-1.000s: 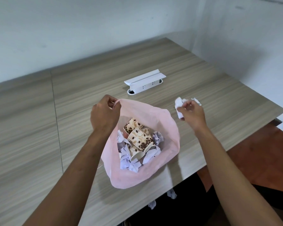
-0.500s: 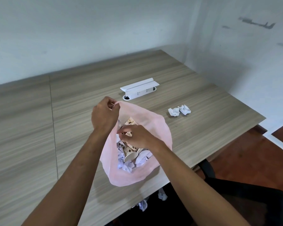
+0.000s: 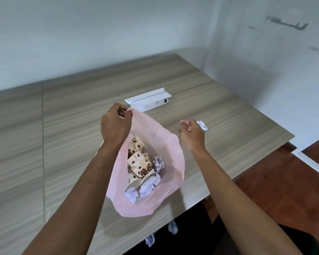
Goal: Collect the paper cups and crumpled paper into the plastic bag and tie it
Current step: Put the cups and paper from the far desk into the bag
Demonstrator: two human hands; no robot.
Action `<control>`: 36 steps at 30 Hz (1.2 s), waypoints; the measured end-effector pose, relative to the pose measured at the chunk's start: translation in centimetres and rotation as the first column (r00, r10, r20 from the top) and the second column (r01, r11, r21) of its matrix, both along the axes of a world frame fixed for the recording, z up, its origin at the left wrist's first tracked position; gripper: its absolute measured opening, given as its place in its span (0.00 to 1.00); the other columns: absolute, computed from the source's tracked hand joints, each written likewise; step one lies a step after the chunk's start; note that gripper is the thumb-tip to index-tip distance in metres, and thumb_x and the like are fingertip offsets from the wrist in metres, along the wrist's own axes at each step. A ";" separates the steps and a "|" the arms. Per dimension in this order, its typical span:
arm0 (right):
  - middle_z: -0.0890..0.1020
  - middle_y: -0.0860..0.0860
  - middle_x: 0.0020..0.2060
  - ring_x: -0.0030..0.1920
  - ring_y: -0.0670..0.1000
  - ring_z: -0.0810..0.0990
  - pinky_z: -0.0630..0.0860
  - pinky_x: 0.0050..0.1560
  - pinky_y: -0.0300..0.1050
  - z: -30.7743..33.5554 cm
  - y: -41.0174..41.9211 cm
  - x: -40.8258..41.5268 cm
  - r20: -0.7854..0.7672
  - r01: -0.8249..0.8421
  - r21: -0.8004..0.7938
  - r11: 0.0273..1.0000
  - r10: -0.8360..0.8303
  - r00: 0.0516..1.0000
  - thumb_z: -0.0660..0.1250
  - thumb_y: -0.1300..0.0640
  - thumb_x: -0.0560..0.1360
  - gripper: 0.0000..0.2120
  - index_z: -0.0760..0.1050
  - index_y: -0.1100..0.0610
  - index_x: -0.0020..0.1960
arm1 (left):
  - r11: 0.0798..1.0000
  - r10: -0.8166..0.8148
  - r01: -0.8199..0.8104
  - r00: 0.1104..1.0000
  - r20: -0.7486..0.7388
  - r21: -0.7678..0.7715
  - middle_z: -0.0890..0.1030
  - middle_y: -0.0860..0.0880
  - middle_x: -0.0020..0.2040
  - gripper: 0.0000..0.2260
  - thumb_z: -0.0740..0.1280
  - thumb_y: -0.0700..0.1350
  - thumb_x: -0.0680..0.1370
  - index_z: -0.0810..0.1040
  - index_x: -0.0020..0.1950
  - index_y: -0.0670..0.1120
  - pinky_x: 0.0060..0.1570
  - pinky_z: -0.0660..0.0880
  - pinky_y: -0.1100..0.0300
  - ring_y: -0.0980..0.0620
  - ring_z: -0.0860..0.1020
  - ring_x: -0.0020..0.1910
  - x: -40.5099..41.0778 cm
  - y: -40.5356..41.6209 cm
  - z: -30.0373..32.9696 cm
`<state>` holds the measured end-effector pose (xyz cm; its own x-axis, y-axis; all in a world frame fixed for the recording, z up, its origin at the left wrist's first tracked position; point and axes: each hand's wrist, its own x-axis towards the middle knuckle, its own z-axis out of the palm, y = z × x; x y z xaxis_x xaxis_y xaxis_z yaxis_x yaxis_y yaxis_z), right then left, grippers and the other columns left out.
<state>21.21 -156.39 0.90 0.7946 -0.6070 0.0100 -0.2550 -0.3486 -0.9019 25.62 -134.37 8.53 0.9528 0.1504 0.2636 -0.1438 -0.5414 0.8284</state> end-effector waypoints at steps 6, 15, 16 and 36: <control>0.82 0.54 0.55 0.55 0.55 0.78 0.66 0.49 0.39 -6.8 -5.1 2.7 -0.208 0.037 -0.043 0.998 -0.045 0.977 0.62 0.50 0.79 0.13 0.78 0.56 0.58 | 0.999 0.016 -0.015 1.000 0.010 -0.043 0.77 0.59 0.36 0.03 0.67 0.45 0.76 0.80 0.46 0.49 0.41 0.69 0.64 0.56 0.75 0.37 3.3 -1.7 -0.3; 0.69 0.54 0.71 0.72 0.58 0.65 0.67 0.68 0.55 -13.1 -8.7 9.6 -0.334 -0.257 -0.295 0.920 0.153 0.930 0.68 0.53 0.75 0.26 0.68 0.51 0.72 | 0.998 -0.047 0.047 0.999 0.002 -0.045 0.79 0.57 0.37 0.03 0.67 0.44 0.76 0.80 0.45 0.50 0.36 0.70 0.66 0.63 0.74 0.32 5.4 -2.3 -2.6; 0.66 0.55 0.73 0.74 0.57 0.62 0.65 0.69 0.55 -13.6 -9.0 10.1 -0.402 -0.308 -0.306 0.901 0.171 0.899 0.68 0.52 0.75 0.27 0.67 0.50 0.73 | 0.998 -0.050 0.050 0.999 0.002 -0.047 0.79 0.57 0.37 0.03 0.67 0.44 0.76 0.81 0.45 0.50 0.35 0.70 0.68 0.63 0.74 0.31 5.5 -2.3 -2.6; 0.79 0.54 0.33 0.31 0.52 0.78 0.82 0.39 0.50 -9.7 -4.9 3.8 -0.283 0.079 0.248 0.966 -0.006 0.959 0.72 0.56 0.70 0.10 0.71 0.56 0.36 | 0.997 -0.036 0.034 0.999 -0.032 -0.068 0.82 0.52 0.38 0.03 0.67 0.46 0.75 0.81 0.44 0.51 0.40 0.76 0.58 0.52 0.80 0.36 2.5 0.7 -2.4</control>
<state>24.98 -161.34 -8.77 0.7170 -0.5933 -0.3659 -0.5170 -0.1005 -0.8500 28.11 -133.72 6.13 0.9659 0.1329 0.2224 -0.1337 -0.4795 0.8673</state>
